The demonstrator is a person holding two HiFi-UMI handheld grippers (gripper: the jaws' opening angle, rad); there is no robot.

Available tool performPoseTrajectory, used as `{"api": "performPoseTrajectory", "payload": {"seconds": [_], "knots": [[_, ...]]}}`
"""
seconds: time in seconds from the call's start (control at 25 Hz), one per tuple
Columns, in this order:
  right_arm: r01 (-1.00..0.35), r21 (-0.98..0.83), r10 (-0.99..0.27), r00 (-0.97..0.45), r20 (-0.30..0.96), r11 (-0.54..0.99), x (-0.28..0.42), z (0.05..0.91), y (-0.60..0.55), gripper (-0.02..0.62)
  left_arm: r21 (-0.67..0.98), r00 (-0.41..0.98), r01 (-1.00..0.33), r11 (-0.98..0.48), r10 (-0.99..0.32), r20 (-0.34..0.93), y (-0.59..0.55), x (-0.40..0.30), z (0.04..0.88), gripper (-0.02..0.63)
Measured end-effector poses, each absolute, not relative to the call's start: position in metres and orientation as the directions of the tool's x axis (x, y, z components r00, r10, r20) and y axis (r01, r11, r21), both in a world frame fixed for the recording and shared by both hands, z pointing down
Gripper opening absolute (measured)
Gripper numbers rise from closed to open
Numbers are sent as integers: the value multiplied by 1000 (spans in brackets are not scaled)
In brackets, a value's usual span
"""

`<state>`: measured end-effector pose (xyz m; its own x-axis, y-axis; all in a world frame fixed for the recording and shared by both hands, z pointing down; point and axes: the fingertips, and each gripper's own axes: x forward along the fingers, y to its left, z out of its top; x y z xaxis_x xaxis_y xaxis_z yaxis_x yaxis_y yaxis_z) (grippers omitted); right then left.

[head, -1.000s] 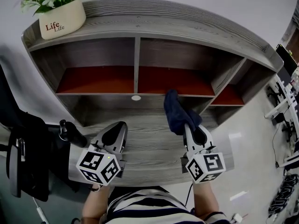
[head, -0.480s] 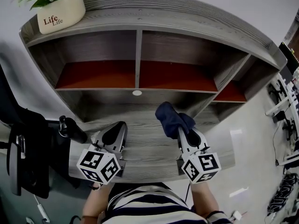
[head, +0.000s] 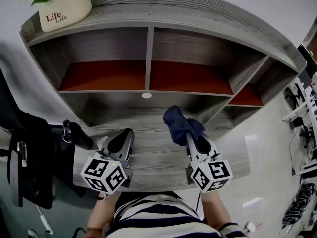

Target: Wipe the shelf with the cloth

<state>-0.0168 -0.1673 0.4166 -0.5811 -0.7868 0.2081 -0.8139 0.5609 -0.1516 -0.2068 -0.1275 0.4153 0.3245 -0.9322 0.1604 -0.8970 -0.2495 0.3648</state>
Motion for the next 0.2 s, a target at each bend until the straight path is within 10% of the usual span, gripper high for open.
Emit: {"api": "performPoseTrajectory", "payload": {"seconds": [0.2], "knots": [[-807,-157,-778,-591,212,570,-23,421,-168,71,381,315,-894,-235,-935,163,-127,-212,418,24]]}}
